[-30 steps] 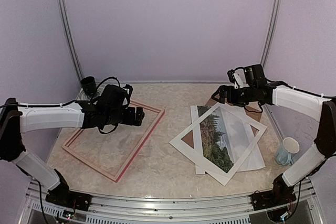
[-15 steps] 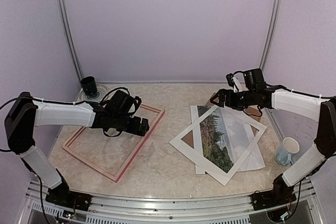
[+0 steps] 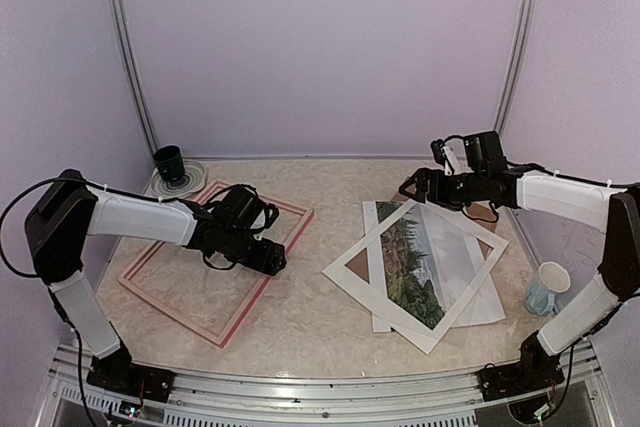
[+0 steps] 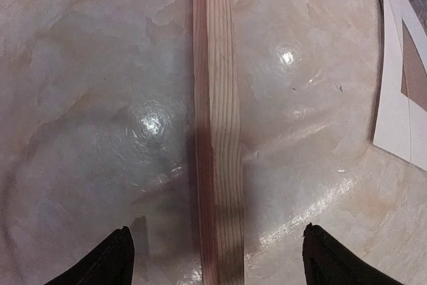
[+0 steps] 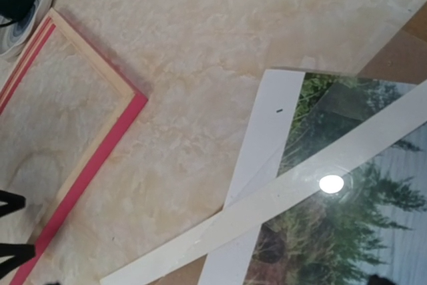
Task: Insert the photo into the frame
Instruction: Adjust the frame body at the center of the board.
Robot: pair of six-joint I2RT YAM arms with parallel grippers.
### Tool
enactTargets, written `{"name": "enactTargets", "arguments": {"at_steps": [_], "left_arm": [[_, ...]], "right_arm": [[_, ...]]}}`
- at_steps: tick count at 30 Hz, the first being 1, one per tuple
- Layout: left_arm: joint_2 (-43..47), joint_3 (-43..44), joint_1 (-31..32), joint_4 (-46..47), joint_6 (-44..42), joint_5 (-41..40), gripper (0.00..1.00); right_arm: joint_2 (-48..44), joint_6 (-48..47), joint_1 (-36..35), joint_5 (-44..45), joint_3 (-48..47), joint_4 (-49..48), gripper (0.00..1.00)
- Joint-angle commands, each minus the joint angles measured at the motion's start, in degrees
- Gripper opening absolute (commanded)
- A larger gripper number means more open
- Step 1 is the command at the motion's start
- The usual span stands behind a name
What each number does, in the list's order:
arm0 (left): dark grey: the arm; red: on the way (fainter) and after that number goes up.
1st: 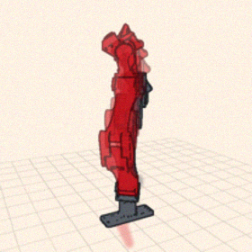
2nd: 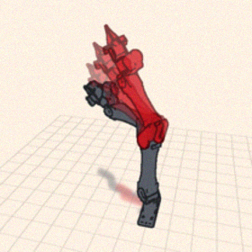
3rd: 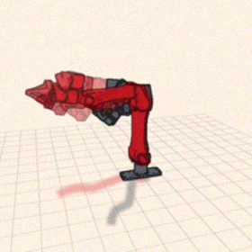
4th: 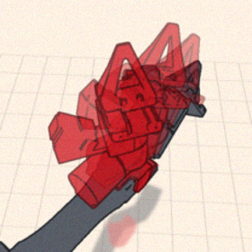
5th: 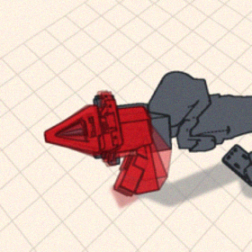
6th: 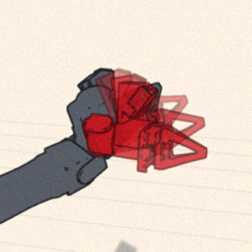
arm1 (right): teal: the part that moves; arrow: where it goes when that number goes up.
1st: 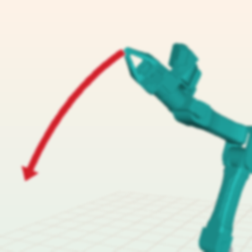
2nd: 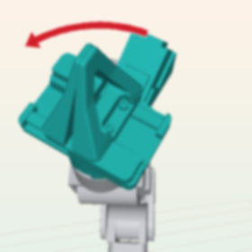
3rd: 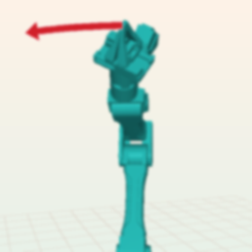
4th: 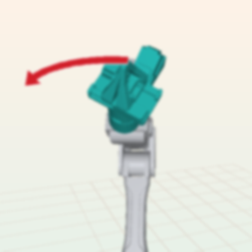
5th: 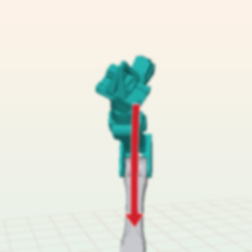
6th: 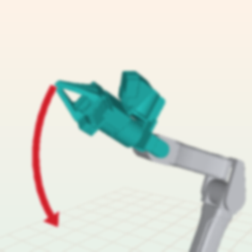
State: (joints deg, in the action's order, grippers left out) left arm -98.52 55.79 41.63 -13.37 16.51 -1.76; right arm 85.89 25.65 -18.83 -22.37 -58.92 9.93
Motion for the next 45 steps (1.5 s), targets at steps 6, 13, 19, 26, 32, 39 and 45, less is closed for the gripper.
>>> {"name": "enactTargets", "arguments": {"at_steps": [6,13,19,26,32,39,45], "left_arm": [[-4.2,2.9,1.5,-2.9,-1.5,-0.5,0.77],[-5.0,3.6,2.8,-4.4,-1.3,-2.0,0.6],[-6.9,4.0,3.9,-5.1,-0.4,-2.0,0.44],[-7.7,4.3,4.1,-5.6,1.2,-3.8,0.28],[-7.0,4.6,4.1,-5.8,2.7,-5.4,0.25],[-8.3,7.5,3.7,-6.3,6.9,-8.1,0.21],[-13.0,12.5,3.5,-6.8,11.2,-7.9,0.21]], "right_arm": [[2.2,0.6,0.1,-2.2,0.5,-1.3,0.99],[2.6,0.4,0.1,-2.3,0.6,-1.1,0.99],[2.9,0.2,0.1,-2.4,0.3,-0.9,0.99],[2.9,0.1,0.1,-2.5,0.4,-0.7,0.99],[3.2,0.2,0.1,-2.8,0.6,-1.0,0.99],[3.2,0.3,0.1,-0.5,0.8,0.2,0.99],[2.7,0.2,0.1,0.9,1.5,0.8,0.99]]}}
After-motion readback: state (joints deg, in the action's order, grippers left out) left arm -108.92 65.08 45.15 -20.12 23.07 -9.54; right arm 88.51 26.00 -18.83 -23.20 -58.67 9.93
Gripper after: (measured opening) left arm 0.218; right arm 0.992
